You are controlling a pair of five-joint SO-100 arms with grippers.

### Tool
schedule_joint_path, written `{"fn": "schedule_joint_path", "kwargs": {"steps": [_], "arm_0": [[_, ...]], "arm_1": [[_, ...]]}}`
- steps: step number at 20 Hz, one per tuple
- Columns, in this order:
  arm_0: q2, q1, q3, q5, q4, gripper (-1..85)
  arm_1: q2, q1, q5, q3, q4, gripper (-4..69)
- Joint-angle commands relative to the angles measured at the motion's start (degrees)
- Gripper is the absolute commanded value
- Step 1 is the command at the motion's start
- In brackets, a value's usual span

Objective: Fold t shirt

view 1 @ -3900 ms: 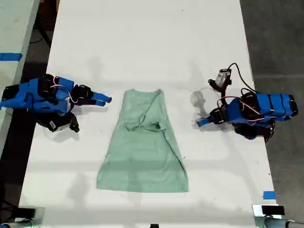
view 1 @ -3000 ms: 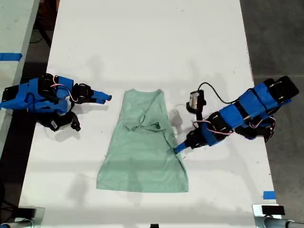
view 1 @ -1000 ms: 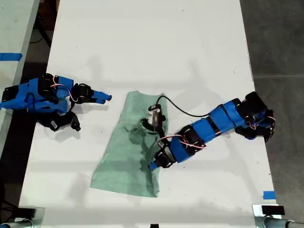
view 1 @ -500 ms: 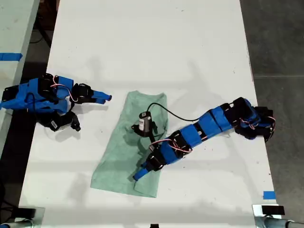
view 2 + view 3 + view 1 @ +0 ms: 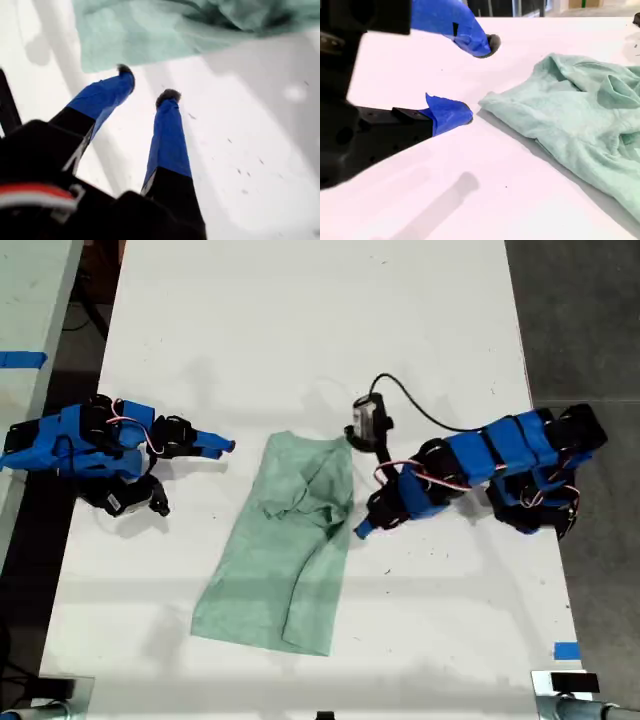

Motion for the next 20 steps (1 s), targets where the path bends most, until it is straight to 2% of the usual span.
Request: {"fn": "schedule_joint_path", "kwargs": {"steps": [1,3,5,6,7,9,14,15,18,20], "arm_0": [[0.35,-0.26,2.72,0.62,-0.09,17.7],[0.35,-0.35,2.72,0.53,-0.09,17.7],[0.35,-0.44,2.72,0.44,-0.09,17.7],[0.35,-0.44,2.72,0.35,-0.09,17.7],[0.35,-0.44,2.72,0.35,-0.09,17.7],[0.35,-0.53,2.72,0.35,-0.09,17.7],[0.35,-0.35,2.72,0.26,-0.09,17.6],[0.35,-0.35,2.72,0.26,-0.09,17.6],[0.35,-0.44,2.72,0.26,-0.09,17.5],[0.35,-0.79,2.72,0.26,-0.09,17.5]], "arm_1": [[30.23,2.64,4.48,24.43,1.05,6.3],[53.61,4.13,6.59,44.82,-2.11,5.4],[78.4,4.39,6.77,66.09,-9.05,3.0],[89.82,4.04,7.73,74.97,-9.49,2.7],[97.82,3.78,9.05,82.27,-7.21,2.5],[97.21,4.39,10.2,88.15,-4.66,2.0],[96.77,13.36,-4.13,94.57,-6.59,2.4],[96.86,13.62,-3.6,94.83,-6.86,4.6],[96.94,11.16,-4.57,95.36,-7.56,5.2],[96.94,7.73,-8.44,95.36,-7.56,5.2]]}}
